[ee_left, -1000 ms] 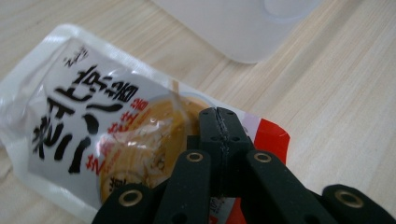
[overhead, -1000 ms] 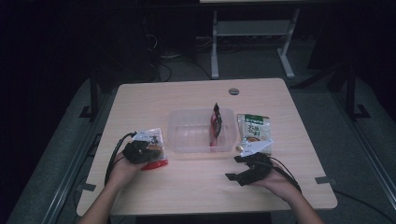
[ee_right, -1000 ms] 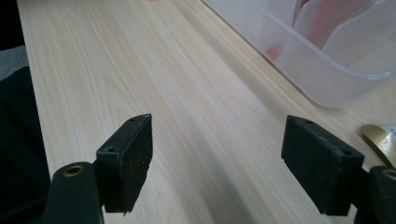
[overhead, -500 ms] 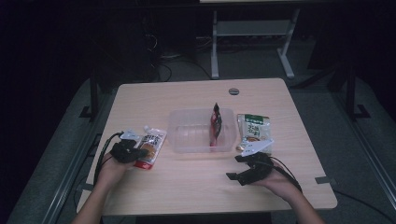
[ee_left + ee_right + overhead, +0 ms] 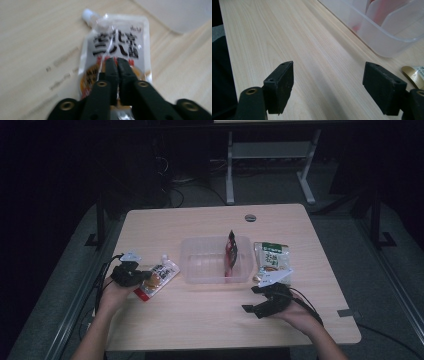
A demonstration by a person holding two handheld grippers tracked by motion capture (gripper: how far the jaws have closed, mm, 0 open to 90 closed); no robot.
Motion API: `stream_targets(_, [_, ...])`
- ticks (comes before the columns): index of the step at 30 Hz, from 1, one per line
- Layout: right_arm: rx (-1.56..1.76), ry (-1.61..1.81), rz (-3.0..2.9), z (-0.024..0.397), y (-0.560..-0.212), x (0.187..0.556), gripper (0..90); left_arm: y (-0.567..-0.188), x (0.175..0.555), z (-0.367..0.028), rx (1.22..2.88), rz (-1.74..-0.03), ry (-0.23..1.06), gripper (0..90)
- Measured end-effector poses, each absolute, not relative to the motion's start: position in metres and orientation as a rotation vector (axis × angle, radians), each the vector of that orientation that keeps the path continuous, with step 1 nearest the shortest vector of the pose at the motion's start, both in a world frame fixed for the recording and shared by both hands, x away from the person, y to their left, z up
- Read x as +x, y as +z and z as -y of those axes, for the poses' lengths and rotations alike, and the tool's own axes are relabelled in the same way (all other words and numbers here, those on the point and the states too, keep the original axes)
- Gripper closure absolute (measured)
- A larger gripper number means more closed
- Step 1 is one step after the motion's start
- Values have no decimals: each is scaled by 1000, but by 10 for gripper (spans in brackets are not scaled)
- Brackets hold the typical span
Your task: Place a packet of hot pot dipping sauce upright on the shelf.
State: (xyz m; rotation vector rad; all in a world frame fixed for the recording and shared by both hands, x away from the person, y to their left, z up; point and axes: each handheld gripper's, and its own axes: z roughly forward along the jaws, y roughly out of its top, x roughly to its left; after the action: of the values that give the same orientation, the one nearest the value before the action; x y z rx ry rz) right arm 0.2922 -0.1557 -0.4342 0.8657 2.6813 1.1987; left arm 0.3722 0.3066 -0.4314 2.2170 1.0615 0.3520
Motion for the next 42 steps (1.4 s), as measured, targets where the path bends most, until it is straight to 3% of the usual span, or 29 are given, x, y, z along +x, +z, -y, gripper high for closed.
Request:
stream_targets(9, [877,1192,-2682,157,-435,293,245,-436,404,-305,2159,-1100,371,882])
stream_targets(13, [879,1195,-2677,158,-435,292,244,-452,409,-301,2250,-1094,369,897])
stream_targets(29, [881,1193,-2664,160,-433,292,245,-453,356,-288,2279,-982,175,899])
stream_targets(36, [878,1193,-2668,158,-433,291,245,-448,344,-284,2309,-932,226,898])
stream_targets(42, [873,1198,-2663,161,-433,292,245,-431,339,-329,2250,-1042,351,899])
